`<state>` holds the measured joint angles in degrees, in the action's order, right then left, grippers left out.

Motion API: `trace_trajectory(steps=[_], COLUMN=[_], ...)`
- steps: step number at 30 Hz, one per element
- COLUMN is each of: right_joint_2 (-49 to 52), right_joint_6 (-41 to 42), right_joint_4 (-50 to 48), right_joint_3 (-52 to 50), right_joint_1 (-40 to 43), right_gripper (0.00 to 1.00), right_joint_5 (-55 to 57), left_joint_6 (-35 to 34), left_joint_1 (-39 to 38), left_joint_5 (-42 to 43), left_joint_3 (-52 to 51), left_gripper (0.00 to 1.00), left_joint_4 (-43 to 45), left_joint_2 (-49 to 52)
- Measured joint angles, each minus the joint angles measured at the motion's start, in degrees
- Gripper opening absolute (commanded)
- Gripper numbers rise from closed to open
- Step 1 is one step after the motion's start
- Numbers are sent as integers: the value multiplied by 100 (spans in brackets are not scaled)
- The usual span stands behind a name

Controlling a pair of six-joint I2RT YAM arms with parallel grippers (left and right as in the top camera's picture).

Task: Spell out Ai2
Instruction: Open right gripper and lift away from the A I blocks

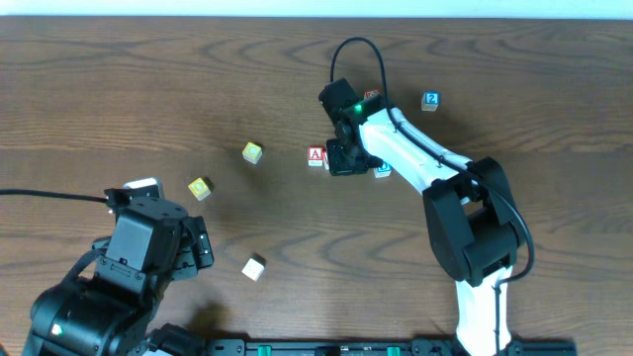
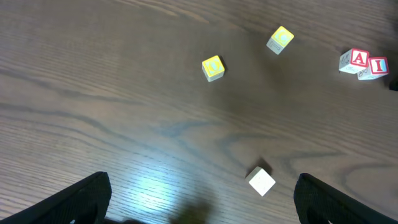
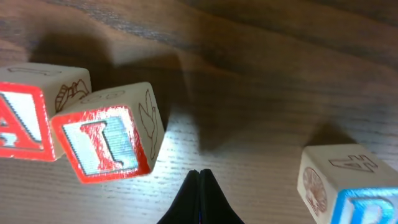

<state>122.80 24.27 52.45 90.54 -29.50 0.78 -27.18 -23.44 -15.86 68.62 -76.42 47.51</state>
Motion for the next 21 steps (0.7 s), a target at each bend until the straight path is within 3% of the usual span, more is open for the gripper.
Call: trace_trajectory(steps=[21], right_joint_2=[0], right_joint_6=[0], right_joint_4=[-584], right_joint_3=[-72], right_joint_1=[-11], right_gripper=[1], right_joint_5=[26], left_joint_6=[0], left_joint_1=[0], left_joint_5=[0], left_joint_3=[0], left_gripper=[95], left_joint_4=[2], left_joint_2=[0])
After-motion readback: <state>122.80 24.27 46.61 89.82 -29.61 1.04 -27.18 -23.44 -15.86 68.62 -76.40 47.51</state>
